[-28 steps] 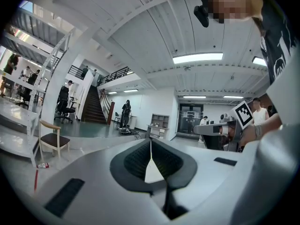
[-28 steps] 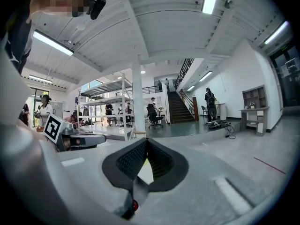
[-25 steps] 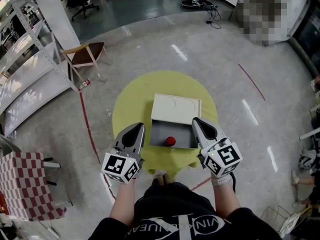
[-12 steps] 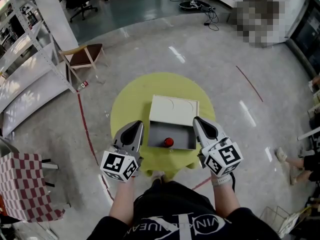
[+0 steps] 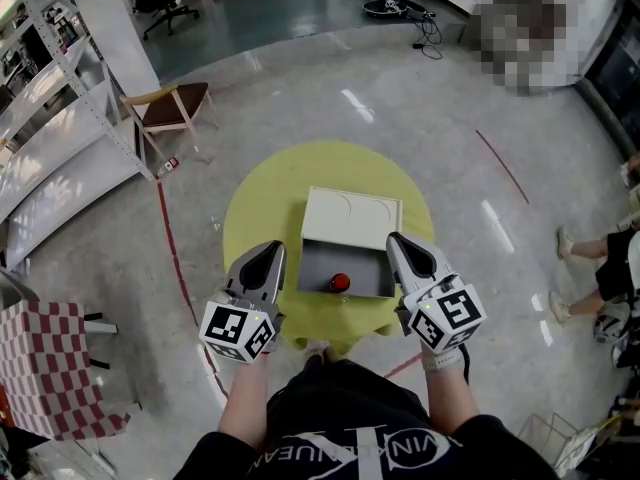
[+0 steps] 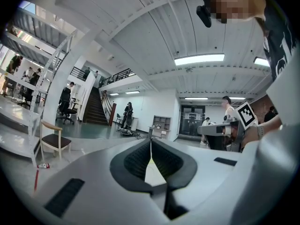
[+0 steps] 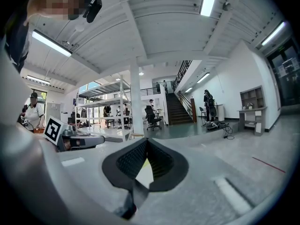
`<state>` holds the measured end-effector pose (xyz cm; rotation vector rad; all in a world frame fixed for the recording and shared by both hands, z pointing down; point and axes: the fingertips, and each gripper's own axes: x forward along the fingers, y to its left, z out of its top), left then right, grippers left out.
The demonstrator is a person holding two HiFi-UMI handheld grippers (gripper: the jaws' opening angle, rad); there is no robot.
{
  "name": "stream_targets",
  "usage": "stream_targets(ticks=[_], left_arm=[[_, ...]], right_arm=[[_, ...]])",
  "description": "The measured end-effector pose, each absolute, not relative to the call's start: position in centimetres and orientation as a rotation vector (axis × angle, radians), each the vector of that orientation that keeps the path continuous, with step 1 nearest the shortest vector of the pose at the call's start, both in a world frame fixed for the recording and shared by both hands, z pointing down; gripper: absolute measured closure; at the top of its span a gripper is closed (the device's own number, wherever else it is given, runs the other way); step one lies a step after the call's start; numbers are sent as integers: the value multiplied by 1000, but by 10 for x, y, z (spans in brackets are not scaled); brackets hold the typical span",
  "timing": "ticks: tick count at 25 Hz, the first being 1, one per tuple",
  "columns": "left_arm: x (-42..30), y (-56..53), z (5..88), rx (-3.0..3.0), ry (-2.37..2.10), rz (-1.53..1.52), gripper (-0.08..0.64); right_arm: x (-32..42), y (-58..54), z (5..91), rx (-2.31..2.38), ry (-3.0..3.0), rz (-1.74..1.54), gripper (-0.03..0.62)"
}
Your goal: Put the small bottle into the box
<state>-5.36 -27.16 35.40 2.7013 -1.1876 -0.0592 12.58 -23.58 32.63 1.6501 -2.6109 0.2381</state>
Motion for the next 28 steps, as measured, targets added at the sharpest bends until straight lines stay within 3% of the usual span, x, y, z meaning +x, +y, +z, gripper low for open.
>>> stream_targets(ticks=[28], left_arm=[[-49,-274,369,2678,-1150,-21,546]], right_arm=[[137,-234,341,1717,-2566,324,586]])
